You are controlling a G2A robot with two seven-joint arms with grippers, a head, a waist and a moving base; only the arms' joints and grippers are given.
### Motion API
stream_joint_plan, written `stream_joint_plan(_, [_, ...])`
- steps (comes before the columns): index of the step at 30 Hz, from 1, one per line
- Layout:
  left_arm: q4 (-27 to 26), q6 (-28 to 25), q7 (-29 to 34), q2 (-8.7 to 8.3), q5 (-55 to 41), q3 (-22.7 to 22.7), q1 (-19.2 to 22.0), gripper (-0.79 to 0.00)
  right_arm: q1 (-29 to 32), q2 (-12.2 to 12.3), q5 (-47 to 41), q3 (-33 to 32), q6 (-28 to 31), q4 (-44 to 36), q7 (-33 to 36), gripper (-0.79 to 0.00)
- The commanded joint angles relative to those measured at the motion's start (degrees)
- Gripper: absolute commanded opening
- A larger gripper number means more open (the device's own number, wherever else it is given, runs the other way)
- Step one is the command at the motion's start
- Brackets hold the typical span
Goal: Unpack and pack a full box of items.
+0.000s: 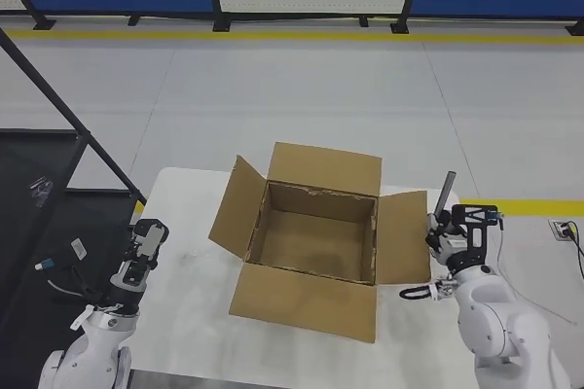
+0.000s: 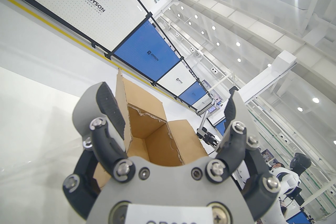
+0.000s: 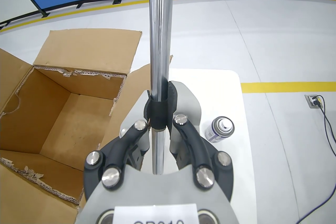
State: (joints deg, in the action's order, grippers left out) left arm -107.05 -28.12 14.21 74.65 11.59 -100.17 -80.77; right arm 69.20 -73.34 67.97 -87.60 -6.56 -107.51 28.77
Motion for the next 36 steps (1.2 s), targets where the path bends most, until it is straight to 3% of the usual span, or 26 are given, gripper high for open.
stream_joint_plan(1, [0.0, 0.0, 0.0, 0.0, 0.0, 0.0, 0.0, 0.0, -0.5, -0.1, 0.4, 0.8, -0.5, 0.1, 0.3, -0.785])
stream_joint_plan(9, [0.0, 0.0, 0.0, 0.0, 0.0, 0.0, 0.0, 0.0, -1.3, -0.3, 1.6, 2.2, -2.7, -0.5, 1.4, -0.785])
stream_joint_plan(19, [0.0, 0.0, 0.0, 0.0, 0.0, 0.0, 0.0, 0.0, 4.9, 0.1, 1.0, -3.9, -8.3, -8.0, 11.9, -0.785])
stream_joint_plan(27, [-0.2, 1.2, -0.8, -0.05, -0.1, 0.3, 0.2, 0.0, 8.2, 0.8, -4.9, -8.9, -3.3, -7.5, 23.4, -0.785])
stream_joint_plan(36, [0.2, 2.8, -1.9, -0.3, 0.2, 0.7, 1.7, 0.0, 5.0, 1.6, -11.8, -10.1, 2.3, 1.3, 33.3, -0.785])
